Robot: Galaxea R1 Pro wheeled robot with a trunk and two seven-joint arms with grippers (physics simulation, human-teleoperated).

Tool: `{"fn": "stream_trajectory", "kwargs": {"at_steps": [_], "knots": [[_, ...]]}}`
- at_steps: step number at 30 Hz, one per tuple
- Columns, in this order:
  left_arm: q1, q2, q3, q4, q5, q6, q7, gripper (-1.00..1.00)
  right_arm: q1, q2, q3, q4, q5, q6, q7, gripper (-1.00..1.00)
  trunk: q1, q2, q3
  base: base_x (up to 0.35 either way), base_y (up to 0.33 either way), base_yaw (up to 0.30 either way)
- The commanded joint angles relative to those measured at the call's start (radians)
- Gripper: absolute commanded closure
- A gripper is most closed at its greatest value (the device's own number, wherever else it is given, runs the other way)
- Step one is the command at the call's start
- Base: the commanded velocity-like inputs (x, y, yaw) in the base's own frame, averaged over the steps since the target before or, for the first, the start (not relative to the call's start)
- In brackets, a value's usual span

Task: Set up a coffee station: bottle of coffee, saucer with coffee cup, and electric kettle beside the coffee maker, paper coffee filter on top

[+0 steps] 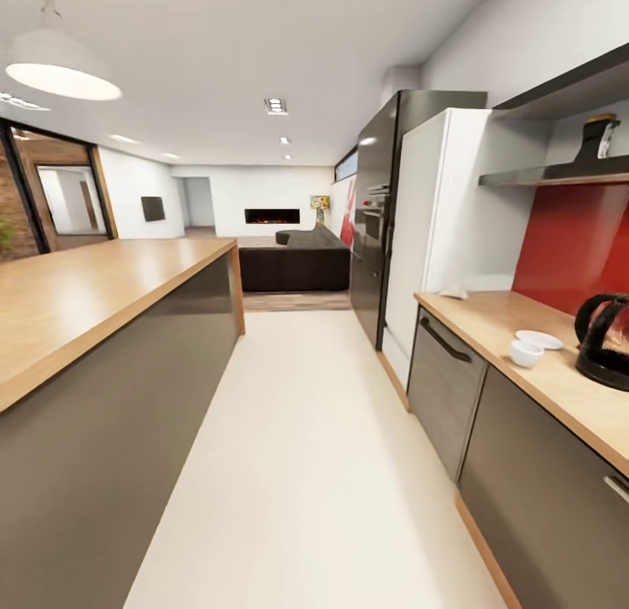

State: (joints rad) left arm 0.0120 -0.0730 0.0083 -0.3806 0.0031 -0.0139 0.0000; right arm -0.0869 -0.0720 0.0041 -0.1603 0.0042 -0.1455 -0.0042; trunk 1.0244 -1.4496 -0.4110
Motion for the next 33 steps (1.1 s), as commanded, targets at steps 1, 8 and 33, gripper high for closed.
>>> {"fn": "stream_trajectory", "kwargs": {"at_steps": [1,8,33], "knots": [[0.000,0.000,0.001,-0.001,0.000,-0.001,0.000,-1.00,-0.001,0.000,0.000,0.001,0.000,-0.003,0.000,-1.00,0.001,0.000,-0.001,0.327,0.000,0.272],[0.000,0.000,0.001,-0.001,0.001,-0.001,0.000,-1.00,-0.001,0.000,0.000,0.001,0.000,-0.003,0.000,-1.00,0.001,0.000,-0.001,0.327,0.000,0.238],[0.000,0.000,0.001,-0.001,0.000,-0.002,0.000,-1.00,-0.001,-0.002,0.000,0.002,0.000,-0.002,0.001,-1.00,0.001,0.000,-0.001,0.327,0.000,0.016]]}}
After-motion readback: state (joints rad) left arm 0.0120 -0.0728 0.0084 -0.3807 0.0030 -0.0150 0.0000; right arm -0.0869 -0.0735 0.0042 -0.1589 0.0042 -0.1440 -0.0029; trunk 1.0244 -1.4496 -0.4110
